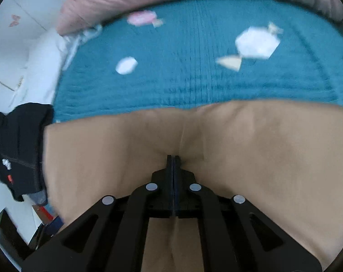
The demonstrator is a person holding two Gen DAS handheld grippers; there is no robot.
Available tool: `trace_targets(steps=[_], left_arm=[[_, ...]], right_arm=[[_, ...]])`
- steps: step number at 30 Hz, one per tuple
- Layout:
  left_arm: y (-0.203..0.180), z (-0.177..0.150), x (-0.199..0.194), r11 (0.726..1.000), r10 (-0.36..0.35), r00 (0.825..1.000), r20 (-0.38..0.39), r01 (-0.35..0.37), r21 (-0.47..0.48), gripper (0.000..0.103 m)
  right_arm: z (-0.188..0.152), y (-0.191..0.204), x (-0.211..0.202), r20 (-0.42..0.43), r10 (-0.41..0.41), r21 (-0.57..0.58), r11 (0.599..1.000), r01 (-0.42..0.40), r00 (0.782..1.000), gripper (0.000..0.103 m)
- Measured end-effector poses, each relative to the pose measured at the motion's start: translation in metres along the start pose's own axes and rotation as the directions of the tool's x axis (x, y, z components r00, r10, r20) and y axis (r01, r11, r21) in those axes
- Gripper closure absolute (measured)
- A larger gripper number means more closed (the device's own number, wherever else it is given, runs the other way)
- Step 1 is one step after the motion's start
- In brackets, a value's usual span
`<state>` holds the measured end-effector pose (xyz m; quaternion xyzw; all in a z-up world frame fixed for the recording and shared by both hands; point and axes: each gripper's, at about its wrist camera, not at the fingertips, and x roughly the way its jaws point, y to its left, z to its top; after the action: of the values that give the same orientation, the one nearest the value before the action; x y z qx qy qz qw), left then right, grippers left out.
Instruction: Fold large clothes
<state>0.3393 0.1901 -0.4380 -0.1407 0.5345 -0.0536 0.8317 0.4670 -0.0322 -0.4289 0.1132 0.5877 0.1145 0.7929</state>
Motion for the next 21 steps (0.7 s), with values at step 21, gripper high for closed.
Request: trace_targets(steps=[21], left_arm=[[0.084,0.001,-0.027,0.943,-0.073,0.996,0.047,0.085,-0.321,0.012]], right_arm=[[-0.074,0.012,0.007,-0.022,-0.074,-0.085,0.994,0.072,0.997,0.103]])
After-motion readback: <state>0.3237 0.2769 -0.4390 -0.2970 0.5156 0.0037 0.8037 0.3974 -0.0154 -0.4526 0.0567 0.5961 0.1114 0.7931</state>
